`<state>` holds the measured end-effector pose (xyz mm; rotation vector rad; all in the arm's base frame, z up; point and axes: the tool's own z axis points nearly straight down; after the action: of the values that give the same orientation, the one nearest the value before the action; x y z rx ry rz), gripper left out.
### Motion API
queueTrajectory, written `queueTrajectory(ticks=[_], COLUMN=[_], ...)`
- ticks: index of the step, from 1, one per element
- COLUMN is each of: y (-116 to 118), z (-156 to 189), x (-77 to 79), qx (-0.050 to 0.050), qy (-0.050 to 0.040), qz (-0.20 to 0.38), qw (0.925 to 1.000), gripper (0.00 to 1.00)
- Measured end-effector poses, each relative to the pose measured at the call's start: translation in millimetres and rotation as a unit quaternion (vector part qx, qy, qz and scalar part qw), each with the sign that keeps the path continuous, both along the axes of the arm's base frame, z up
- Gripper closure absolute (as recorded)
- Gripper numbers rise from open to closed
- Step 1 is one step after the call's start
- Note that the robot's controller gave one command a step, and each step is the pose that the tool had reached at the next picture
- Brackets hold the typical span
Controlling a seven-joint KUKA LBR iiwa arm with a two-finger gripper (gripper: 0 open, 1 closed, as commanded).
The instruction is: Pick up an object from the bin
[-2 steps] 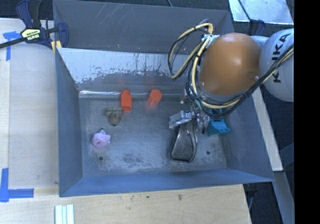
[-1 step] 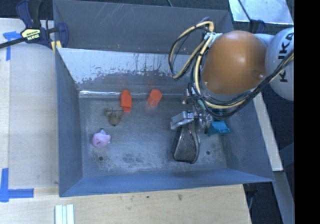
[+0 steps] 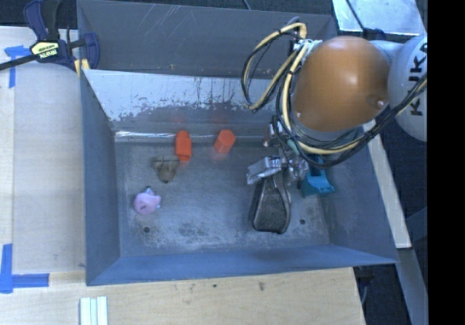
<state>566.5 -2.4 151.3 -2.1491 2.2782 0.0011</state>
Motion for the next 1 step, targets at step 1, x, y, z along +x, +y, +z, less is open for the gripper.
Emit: queueTrajectory(ticks=[1], y=[5.7], z=[13.8], x=[-0.3], qx=[0.001], qy=[0.0009], qz=[0.015], qw=[0.9999], gripper=[1.00])
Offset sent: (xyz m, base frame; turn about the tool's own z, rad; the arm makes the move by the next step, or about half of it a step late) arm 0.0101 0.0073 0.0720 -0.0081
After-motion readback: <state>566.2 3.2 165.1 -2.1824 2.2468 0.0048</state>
